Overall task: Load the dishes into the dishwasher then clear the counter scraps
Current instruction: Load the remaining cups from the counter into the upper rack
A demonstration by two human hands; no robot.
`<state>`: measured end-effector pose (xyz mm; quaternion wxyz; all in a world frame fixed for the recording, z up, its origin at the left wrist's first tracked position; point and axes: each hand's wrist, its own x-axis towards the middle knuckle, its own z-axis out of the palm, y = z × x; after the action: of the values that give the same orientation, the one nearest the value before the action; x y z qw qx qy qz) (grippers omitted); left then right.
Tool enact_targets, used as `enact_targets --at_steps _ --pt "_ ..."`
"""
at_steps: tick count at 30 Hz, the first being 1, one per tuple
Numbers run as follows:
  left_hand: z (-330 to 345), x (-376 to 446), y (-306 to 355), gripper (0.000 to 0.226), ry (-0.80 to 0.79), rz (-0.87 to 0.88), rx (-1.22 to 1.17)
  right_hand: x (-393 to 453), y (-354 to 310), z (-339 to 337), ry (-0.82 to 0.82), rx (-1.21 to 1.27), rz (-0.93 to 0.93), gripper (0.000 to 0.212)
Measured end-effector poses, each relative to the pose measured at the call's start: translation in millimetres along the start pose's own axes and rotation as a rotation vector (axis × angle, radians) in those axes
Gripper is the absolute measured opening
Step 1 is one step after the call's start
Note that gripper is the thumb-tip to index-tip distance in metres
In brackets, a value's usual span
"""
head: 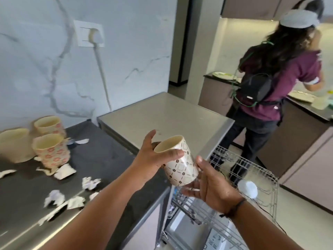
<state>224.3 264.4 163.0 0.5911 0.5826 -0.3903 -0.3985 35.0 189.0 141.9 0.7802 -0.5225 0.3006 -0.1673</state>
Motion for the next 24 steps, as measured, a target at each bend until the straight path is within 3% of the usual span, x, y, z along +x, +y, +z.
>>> enact_targets --at_steps 3,6,11,14,17,21,24 --pt "67 28 -4 0.122 -0.084 0.001 -0.038 -15 9 -50 -0.124 0.402 0.070 0.089" --pt "136 54 -15 0.125 -0.181 0.006 -0.005 -31 3 -102 -0.188 0.630 0.032 0.094" --pt "230 91 -46 0.114 -0.377 0.005 0.146 -48 -7 -201 0.077 0.762 -0.049 0.072" --pt "265 110 -79 0.111 -0.484 -0.061 0.262 -54 1 -257 0.259 0.712 0.006 0.057" --pt "283 119 -114 0.098 -0.592 -0.162 0.350 -56 14 -294 0.398 0.509 0.154 0.059" --pt "296 125 -158 0.093 -0.686 -0.229 0.565 -52 38 -327 0.470 0.190 0.242 0.068" --pt "303 126 -195 0.087 -0.785 -0.211 0.746 -43 61 -345 0.530 -0.024 0.322 0.062"
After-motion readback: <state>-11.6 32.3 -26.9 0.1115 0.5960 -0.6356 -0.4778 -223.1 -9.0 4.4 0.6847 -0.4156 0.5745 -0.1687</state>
